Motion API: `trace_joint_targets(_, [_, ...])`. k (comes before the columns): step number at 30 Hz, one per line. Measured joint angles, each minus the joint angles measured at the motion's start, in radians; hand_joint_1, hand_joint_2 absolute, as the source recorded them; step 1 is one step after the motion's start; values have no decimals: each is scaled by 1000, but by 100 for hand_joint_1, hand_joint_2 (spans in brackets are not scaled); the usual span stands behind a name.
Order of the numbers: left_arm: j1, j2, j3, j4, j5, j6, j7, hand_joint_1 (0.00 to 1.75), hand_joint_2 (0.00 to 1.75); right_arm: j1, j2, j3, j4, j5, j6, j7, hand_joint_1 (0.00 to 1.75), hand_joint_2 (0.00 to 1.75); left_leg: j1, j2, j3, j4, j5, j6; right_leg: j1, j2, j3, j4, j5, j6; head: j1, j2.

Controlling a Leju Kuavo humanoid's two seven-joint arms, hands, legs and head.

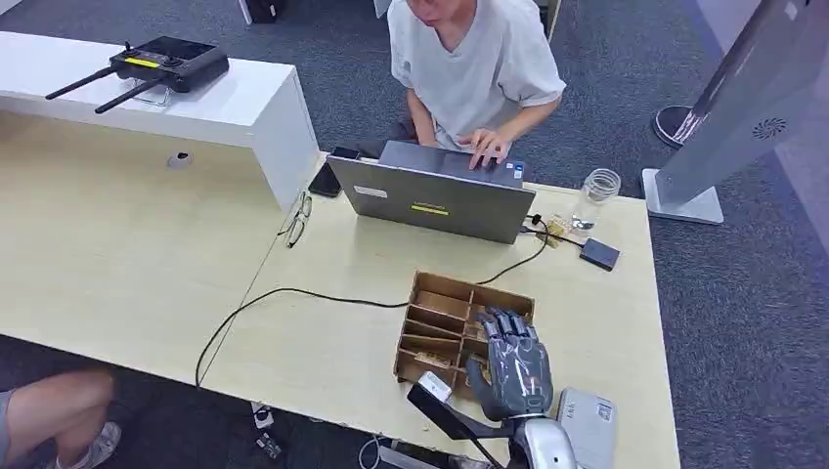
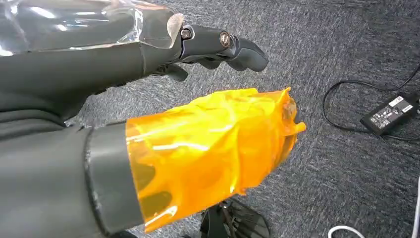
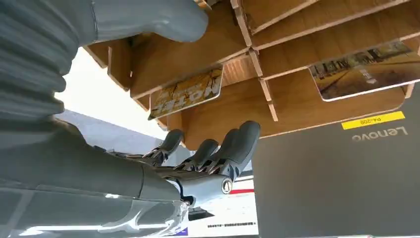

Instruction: Pass the card to the sensor for recognition and then transmit it.

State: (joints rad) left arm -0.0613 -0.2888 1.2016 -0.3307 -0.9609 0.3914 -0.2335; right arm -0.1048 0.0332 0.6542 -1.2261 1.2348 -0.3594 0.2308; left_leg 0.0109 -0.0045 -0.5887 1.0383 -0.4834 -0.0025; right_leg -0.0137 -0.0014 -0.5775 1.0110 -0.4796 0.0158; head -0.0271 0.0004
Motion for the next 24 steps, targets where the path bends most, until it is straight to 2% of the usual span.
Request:
trace_joint_targets(8, [0, 0, 0, 0, 0, 0, 0, 0, 0, 0, 0, 0, 0, 1, 0, 0, 51, 175, 0, 0, 0, 0, 0, 0, 0, 0, 0, 0, 0, 0, 0, 0])
trace_joint_targets(15, [0, 0, 0, 0, 0, 1, -5, 0, 0, 0, 0, -10, -1, 9, -3, 6, 58, 175, 0, 0, 0, 0, 0, 0, 0, 0, 0, 0, 0, 0, 0, 0])
trace_joint_targets(17, [0, 0, 0, 0, 0, 1, -9, 0, 0, 0, 0, -11, -2, 12, -3, 8, 70, 175, 0, 0, 0, 0, 0, 0, 0, 0, 0, 0, 0, 0, 0, 0])
trace_joint_targets(20, [0, 1, -1, 0, 1, 1, -12, 0, 0, 0, 0, -15, -2, 18, -3, 10, 122, 175, 0, 0, 0, 0, 0, 0, 0, 0, 0, 0, 0, 0, 0, 0])
trace_joint_targets(24, [0, 1, -2, 3, 2, 1, -15, 0, 0, 1, 0, -26, -8, 23, -5, 12, 134, 175, 0, 0, 0, 0, 0, 0, 0, 0, 0, 0, 0, 0, 0, 0])
